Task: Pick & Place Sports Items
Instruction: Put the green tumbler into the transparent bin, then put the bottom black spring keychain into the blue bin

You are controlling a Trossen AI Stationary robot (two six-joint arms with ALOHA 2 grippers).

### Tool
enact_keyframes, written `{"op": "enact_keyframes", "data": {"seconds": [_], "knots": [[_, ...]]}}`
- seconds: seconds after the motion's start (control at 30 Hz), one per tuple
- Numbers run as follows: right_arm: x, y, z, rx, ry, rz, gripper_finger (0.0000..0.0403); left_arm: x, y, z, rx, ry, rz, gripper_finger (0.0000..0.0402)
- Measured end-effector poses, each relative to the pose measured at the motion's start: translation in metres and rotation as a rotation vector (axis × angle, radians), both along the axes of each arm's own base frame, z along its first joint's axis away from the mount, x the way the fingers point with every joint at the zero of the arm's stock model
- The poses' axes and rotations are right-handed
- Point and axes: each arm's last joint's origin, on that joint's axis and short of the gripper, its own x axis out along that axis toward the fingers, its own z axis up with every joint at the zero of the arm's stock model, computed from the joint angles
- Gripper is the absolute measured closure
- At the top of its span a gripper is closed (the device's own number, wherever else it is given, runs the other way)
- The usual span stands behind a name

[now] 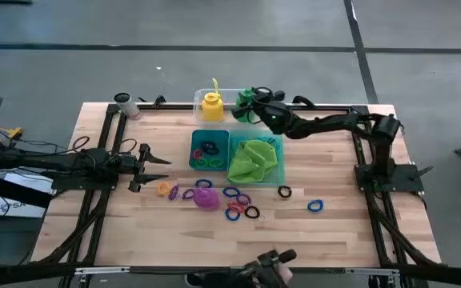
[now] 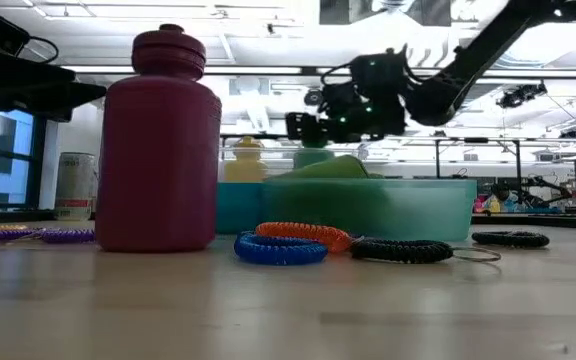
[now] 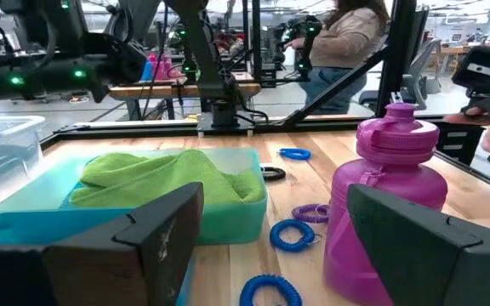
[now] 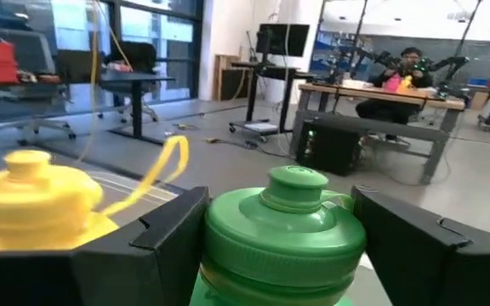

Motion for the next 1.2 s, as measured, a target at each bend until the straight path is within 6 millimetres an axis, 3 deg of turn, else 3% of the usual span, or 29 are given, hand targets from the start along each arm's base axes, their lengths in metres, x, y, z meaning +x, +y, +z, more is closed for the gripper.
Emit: {"op": "enact_keyframes", "data": {"seconds": [0.47, 0.77, 1.2], "knots": [[-0.001, 0.001, 0.003, -0.022, 0.039, -0.032, 0.0189, 0.0, 0.0, 0.0, 0.0, 0.0, 0.0, 0.0165], [-0.005, 0.024, 0.04, -0.084, 0.01, -0.095, 0.0151, 0.0, 0.0, 0.0, 0.0, 0.0, 0.0, 0.0165], [-0.015, 0.064, 0.088, -0.192, 0.12, -0.224, 0.0149, 0.0, 0.0, 0.0, 0.0, 0.0, -0.001, 0.0165]]}}
